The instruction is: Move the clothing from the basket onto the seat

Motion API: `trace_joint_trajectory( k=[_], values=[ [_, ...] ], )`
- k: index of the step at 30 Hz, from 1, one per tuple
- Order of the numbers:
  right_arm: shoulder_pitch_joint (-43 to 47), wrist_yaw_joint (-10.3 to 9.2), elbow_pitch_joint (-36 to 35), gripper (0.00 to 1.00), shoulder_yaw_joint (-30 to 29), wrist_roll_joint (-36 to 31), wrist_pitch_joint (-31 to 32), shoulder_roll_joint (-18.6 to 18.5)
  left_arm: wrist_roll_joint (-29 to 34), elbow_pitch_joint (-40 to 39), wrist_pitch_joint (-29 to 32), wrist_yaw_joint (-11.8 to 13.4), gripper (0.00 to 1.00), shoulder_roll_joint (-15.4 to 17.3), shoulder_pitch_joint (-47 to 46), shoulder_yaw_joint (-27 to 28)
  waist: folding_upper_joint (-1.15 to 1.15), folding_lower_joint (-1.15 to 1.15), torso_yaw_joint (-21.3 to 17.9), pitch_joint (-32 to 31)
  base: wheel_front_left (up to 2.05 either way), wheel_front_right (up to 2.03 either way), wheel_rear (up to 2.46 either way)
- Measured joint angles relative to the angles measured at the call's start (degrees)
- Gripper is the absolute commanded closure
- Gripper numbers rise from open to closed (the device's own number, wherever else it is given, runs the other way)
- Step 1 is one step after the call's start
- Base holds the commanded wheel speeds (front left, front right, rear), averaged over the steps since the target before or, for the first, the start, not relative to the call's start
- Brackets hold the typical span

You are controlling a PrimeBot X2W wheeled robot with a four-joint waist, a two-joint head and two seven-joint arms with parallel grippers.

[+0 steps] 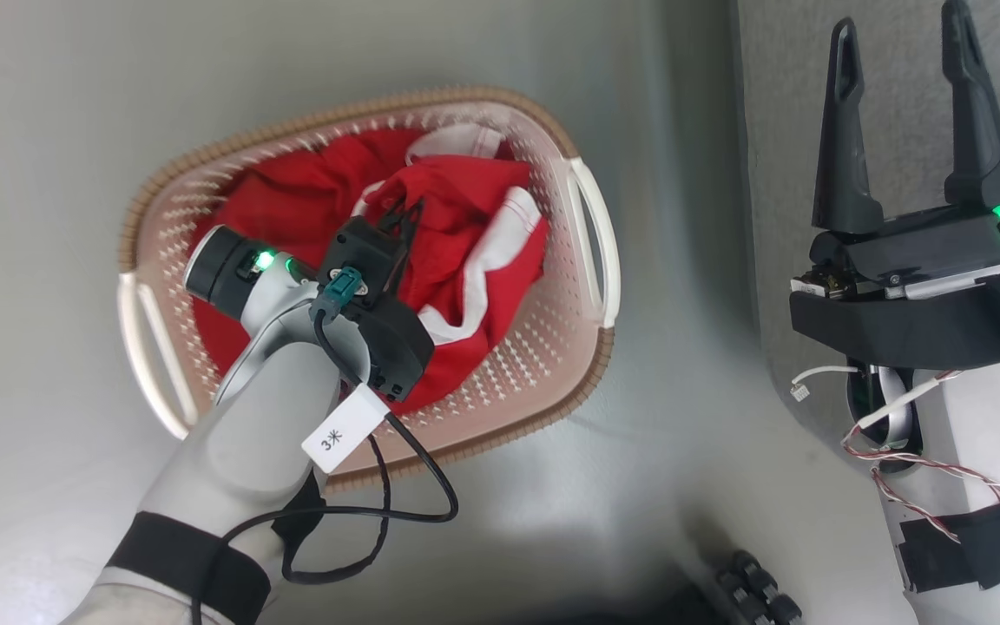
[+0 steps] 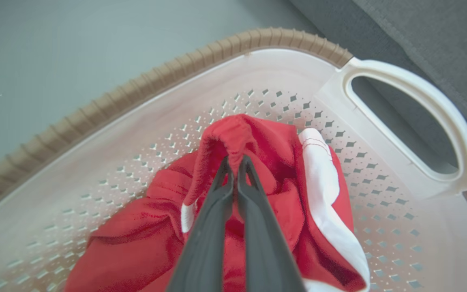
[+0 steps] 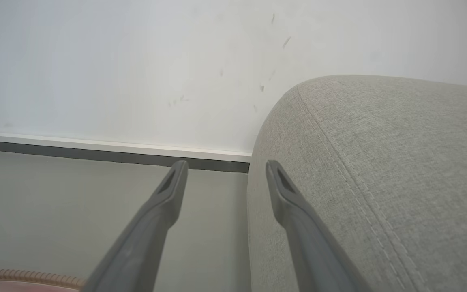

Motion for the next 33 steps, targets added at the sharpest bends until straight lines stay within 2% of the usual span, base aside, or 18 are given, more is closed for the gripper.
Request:
trace_joint_trajectory(
  k=[19, 27, 33],
  values=[
    [4.1, 1.16, 9.0, 0.0, -2.8, 1.9, 0.0, -0.7, -3.4, -14.4, -0.2, -1.4, 1.0, -0.1, 2.2, -0.1, -0.01, 0.0, 5.6, -14.2, 0.0, 0.0, 0.0],
    [6.1, 1.76, 12.1, 0.0, -2.9, 2.1, 0.0, -0.5, -3.2, -18.2, -0.2, -2.0, 1.0, -0.1, 2.2, 0.8, -0.01, -0.01, 7.8, -21.1, 0.0, 0.0, 0.0],
    [7.4, 2.33, 14.6, 0.0, -2.5, 2.5, 0.0, 0.3, -3.1, -19.7, -0.2, -2.5, 1.0, 1.2, 2.7, 2.0, -0.01, -0.01, 8.7, -26.4, 0.0, 0.0, 0.0]
  ],
)
